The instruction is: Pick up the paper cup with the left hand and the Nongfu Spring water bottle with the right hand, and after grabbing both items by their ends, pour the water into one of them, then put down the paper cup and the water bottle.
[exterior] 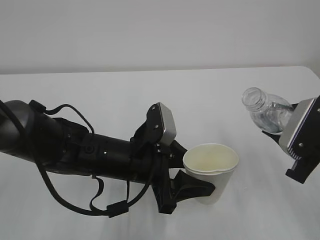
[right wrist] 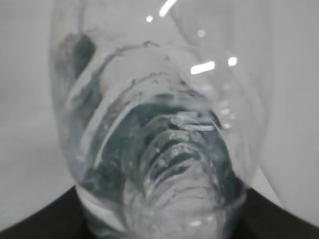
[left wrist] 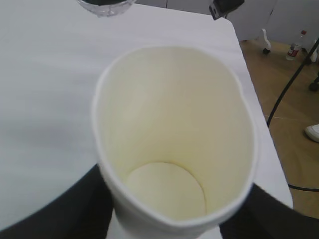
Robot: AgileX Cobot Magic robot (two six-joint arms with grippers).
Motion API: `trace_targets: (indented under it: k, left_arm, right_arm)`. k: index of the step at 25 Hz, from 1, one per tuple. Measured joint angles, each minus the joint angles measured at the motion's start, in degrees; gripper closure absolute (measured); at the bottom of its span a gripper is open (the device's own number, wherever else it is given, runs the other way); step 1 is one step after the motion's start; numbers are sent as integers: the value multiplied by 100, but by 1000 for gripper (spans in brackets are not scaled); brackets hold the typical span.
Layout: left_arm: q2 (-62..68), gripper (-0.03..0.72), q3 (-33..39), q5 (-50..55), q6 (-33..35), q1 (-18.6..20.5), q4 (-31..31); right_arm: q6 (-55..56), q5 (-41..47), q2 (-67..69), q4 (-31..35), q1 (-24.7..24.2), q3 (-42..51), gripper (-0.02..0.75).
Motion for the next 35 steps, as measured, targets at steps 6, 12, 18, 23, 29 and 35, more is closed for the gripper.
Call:
trace_targets:
  k: [6, 12, 18, 23, 29, 35]
  left_arm:
    - [0, 259, 0, 0, 0, 0, 2]
    - [0, 259, 0, 0, 0, -12, 70]
    - [0, 259, 0, -57, 0, -25, 104]
    - [0, 259, 0, -175, 0, -25, 114]
    - [0, 259, 0, -175, 0, -25, 126]
    - [0, 259, 0, -175, 0, -25, 126]
  right_arm:
    - [-272, -34, 0, -11, 0, 0, 346]
    - [-655, -34, 0, -11, 0, 0, 346]
    - [-1008, -49, 0, 0, 0, 0, 328]
    - [-1216, -48, 0, 10, 0, 0, 335]
    - [-1350, -59, 0, 17, 0, -10, 344]
    - [-1358, -82, 11, -2, 0, -10, 346]
